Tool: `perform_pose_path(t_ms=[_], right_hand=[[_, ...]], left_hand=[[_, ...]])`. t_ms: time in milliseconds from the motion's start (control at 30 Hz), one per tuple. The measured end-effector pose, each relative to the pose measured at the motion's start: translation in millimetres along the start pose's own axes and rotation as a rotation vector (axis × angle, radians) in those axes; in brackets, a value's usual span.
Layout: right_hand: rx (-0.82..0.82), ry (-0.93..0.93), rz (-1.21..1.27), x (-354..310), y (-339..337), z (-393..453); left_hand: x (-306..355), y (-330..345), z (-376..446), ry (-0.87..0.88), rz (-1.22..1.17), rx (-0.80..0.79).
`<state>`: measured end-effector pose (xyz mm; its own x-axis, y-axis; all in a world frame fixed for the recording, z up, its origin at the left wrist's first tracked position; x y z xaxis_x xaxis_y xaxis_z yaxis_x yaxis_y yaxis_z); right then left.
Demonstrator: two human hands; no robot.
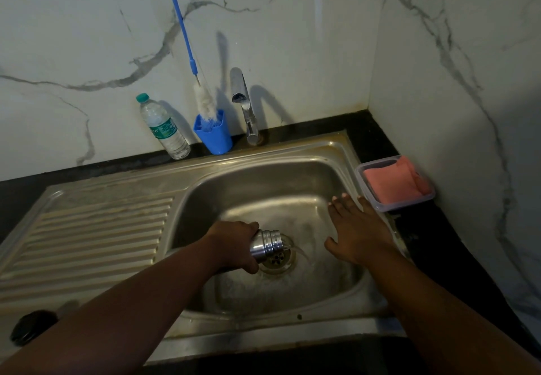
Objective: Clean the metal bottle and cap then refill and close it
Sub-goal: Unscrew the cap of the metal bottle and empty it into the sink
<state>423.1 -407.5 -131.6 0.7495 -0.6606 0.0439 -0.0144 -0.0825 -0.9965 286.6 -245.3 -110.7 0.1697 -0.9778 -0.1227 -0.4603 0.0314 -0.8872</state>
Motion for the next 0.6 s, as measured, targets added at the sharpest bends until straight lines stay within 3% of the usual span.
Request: perform_pose_path(t_ms=[600], right_hand=[[-0.01, 0.004, -0.022, 0.7, 2.1, 1.9]], left_hand=[[0.1, -0.4, 3.0, 0.001, 0.058, -0.014]])
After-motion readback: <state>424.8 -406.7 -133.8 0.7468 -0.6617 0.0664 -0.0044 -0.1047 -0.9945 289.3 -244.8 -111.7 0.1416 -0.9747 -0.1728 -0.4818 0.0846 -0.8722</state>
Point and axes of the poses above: each hand's wrist, its own z-axis towards the middle knuckle, its own y-axis out of the palm, x = y × z, the point moved 9 cm from there along z, towards the middle knuckle, and after that the axes turned 9 degrees about y, right-handed, at the moved point
